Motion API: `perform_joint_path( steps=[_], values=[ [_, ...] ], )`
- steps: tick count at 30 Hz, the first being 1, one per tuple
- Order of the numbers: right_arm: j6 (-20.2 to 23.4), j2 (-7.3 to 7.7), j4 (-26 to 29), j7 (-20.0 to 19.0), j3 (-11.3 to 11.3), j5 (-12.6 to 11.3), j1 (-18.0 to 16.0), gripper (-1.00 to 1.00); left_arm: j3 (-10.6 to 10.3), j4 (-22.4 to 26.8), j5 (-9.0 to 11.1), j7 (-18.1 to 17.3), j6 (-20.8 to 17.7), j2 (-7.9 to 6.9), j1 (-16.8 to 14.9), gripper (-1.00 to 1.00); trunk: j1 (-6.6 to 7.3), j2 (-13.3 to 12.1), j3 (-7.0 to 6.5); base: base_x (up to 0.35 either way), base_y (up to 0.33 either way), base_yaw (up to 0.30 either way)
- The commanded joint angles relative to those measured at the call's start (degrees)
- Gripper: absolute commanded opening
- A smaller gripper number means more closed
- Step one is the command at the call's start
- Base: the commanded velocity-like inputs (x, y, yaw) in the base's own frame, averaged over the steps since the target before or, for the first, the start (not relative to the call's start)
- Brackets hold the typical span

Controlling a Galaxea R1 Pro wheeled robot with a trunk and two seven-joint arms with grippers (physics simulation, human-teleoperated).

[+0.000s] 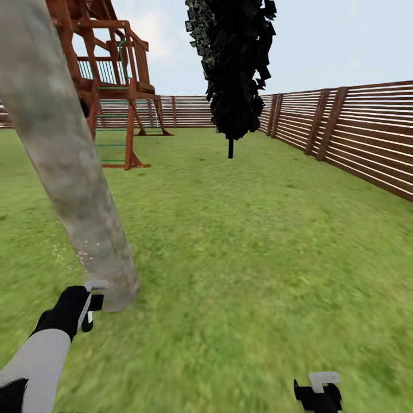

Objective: In the garden, pick up the pesticide atomizer on the floor and spray pesticide onto both trees until each tree trunk is fully covered.

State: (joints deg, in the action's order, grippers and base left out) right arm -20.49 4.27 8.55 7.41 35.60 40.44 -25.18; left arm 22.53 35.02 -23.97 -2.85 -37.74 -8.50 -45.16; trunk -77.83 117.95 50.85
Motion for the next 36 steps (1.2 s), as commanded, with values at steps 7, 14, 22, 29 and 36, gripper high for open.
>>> perform_joint_path(
  steps=[7,14,22,29,36],
  values=[
    [-0.25,-0.05,-0.11,0.23,0.37,0.61,-0.05,1.00,3.56,0.14,-0.07,-0.32,0.05,-3.45,2.68,-1.00,-0.01,0.02,0.05,0.181,-0.241,0.276],
    [-0.25,-0.05,-0.11,0.25,0.38,0.61,-0.05,1.00,3.67,0.98,-0.57,-0.30,1.43,-1.18,2.70,-1.00,-0.01,0.02,0.05,0.204,-0.228,0.275],
    [-0.25,0.11,-0.11,0.32,0.43,0.60,-0.05,1.00,3.85,0.55,-0.30,0.15,1.61,-3.50,2.72,-1.00,-0.01,0.02,0.05,0.204,-0.222,0.067],
    [-0.25,0.07,-0.11,0.24,0.43,0.52,-0.05,1.00,4.06,0.97,0.10,0.21,3.61,-2.84,5.77,-1.00,-0.01,0.02,0.05,0.059,-0.262,0.003],
    [-0.25,0.04,-0.11,0.23,0.38,0.52,-0.05,1.00,4.10,2.47,0.15,0.21,3.95,-2.81,5.78,-1.00,-0.01,0.02,0.05,0.054,-0.271,0.250]
  ],
)
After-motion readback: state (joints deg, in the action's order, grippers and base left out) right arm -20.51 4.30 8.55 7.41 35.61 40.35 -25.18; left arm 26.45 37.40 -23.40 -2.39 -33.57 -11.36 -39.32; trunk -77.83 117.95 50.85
